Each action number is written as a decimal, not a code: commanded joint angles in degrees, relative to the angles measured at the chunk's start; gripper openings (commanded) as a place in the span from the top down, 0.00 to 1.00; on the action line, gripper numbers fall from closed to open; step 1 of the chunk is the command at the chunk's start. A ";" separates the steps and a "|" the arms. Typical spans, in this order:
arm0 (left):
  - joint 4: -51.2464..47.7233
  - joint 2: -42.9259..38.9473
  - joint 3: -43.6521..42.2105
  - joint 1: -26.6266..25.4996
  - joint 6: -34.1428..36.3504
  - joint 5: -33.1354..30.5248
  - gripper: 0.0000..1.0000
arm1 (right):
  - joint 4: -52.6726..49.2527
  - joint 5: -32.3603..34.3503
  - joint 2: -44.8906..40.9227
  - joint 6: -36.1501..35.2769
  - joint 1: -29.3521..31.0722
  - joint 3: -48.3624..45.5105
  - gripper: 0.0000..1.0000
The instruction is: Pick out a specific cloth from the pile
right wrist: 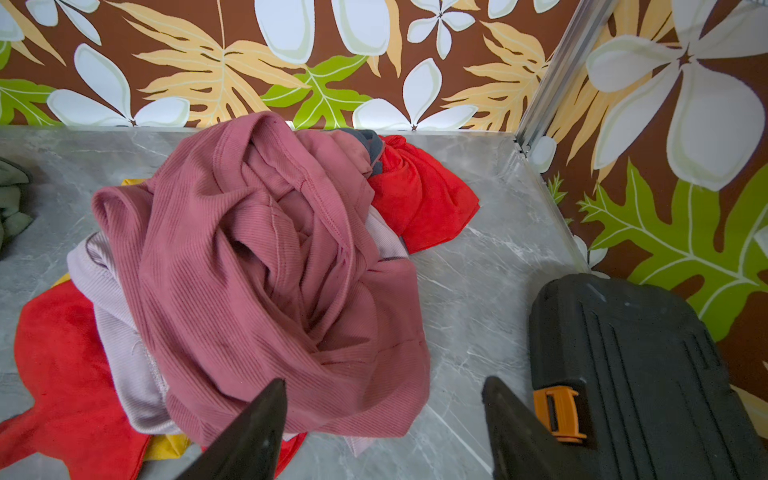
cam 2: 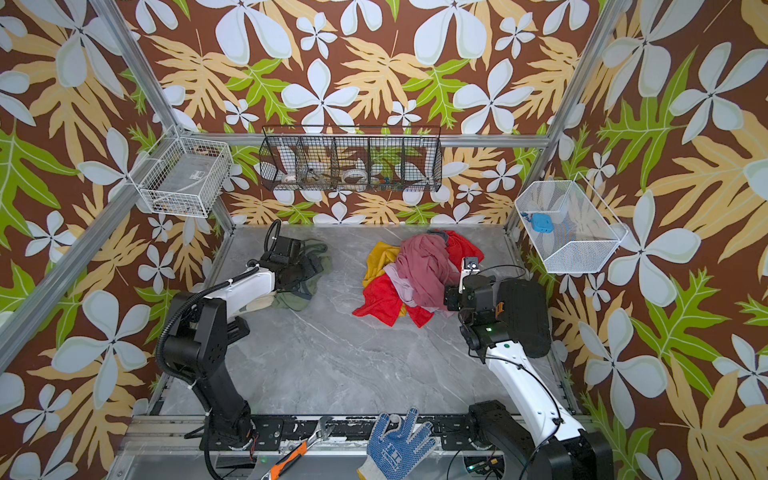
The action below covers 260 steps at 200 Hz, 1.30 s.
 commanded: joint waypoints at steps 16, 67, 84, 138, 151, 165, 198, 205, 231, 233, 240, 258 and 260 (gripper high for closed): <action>0.72 -2.35 -0.88 -1.49 -0.35 -2.63 0.00 | 3.91 -1.04 -1.21 -2.43 0.01 -1.86 0.25; 1.84 -6.43 -3.59 -2.23 -1.41 -5.38 0.00 | 9.60 0.68 -4.23 -3.15 -0.15 -6.85 0.20; 2.04 -7.53 -4.12 -2.69 -0.74 -6.27 0.00 | 11.31 1.89 -4.67 -3.51 -0.34 -8.07 0.19; 0.50 -11.24 -5.63 -4.08 -0.48 -9.20 0.00 | 21.32 5.33 -7.63 -4.28 -2.78 -16.00 0.16; 0.39 -12.73 -6.81 -4.15 -0.50 -10.36 0.00 | 25.60 3.94 -9.11 -4.17 -4.55 -19.06 0.16; 0.32 -14.14 -7.72 -4.10 -0.51 -11.46 0.00 | 29.80 2.43 -10.45 -3.25 -6.83 -22.07 0.16; 0.23 -16.44 -9.22 -4.13 -0.76 -13.07 0.00 | 39.30 0.79 -8.56 -1.23 -10.38 -26.26 0.16; 0.25 -16.96 -9.65 -4.10 -0.93 -13.42 0.00 | 41.90 0.64 -6.97 -1.25 -10.40 -26.88 0.16; 0.37 -19.41 -11.51 -4.10 -1.07 -15.70 0.00 | 51.89 -1.76 1.92 -1.53 -10.43 -28.46 0.17; 0.37 -19.59 -11.71 -4.11 -0.96 -15.91 0.00 | 52.62 -1.85 2.67 -1.61 -10.47 -28.52 0.17; 0.37 -20.37 -12.08 -4.10 -0.66 -16.48 0.00 | 55.03 -2.10 5.36 -1.74 -10.41 -28.51 0.18; 0.02 -22.44 -13.12 -4.09 0.59 -18.01 0.00 | 60.70 -2.74 12.17 -1.68 -10.41 -28.01 0.19; -0.05 -22.65 -13.19 -4.09 0.80 -18.27 0.00 | 61.33 -2.71 12.92 -1.67 -10.47 -28.01 0.19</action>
